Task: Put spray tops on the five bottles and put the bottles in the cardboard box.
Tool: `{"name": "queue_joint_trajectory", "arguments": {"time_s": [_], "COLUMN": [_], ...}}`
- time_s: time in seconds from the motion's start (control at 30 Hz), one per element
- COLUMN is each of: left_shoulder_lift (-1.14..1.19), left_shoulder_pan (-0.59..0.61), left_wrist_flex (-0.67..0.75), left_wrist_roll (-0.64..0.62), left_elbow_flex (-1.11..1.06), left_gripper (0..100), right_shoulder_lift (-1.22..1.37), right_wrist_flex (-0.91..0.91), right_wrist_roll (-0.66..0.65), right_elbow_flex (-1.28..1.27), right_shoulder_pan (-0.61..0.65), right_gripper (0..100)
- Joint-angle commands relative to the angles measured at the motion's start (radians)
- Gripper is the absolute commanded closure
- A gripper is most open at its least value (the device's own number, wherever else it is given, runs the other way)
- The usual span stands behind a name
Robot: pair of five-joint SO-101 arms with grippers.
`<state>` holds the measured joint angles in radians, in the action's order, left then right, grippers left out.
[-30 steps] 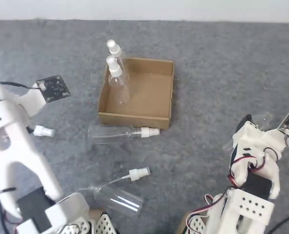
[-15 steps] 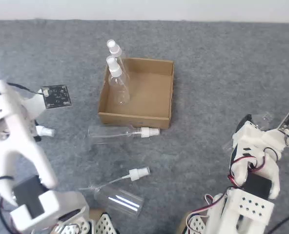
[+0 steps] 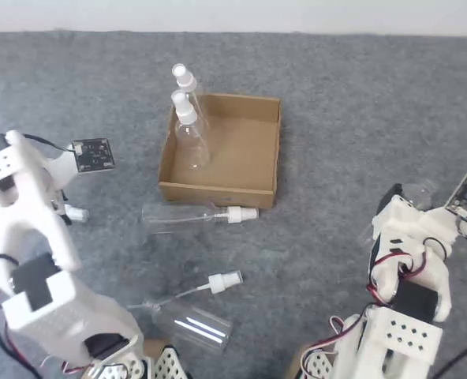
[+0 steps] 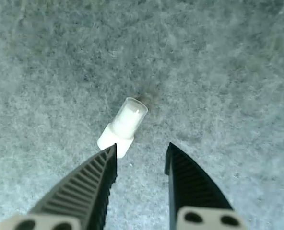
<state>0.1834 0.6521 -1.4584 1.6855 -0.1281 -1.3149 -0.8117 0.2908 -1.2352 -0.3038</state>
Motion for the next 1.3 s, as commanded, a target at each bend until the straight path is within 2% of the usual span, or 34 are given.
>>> {"name": "queue_joint_trajectory", "arguments": {"time_s": [0.0, 0.4, 0.57, 0.8, 1.03, 1.27], "left_shoulder_lift": [0.02, 0.166, 0.186, 0.196, 0.196, 0.184], "left_shoulder_pan": [0.003, -0.002, -0.003, -0.055, -0.086, -0.041], "left_wrist_flex": [0.051, 0.17, 0.176, 0.176, 0.169, 0.175], "left_wrist_roll": [0.011, 0.003, 0.002, -0.114, -0.167, -0.181], "left_elbow_flex": [0.051, 0.051, 0.051, 0.05, 0.048, 0.056], "left_gripper": [85, 85, 85, 85, 92, 84], "right_shoulder_lift": [-0.015, -0.015, -0.015, -0.015, -0.015, -0.015], "right_wrist_flex": [0.025, 0.025, 0.025, 0.022, 0.018, 0.018], "right_wrist_roll": [-0.02, -0.02, -0.02, -0.02, -0.02, -0.02], "right_elbow_flex": [0.014, 0.014, 0.014, 0.012, 0.012, 0.012], "right_shoulder_pan": [0.008, 0.008, 0.008, 0.01, 0.01, 0.01], "right_gripper": [97.8, 97.8, 97.8, 97.8, 97.8, 97.8]}}
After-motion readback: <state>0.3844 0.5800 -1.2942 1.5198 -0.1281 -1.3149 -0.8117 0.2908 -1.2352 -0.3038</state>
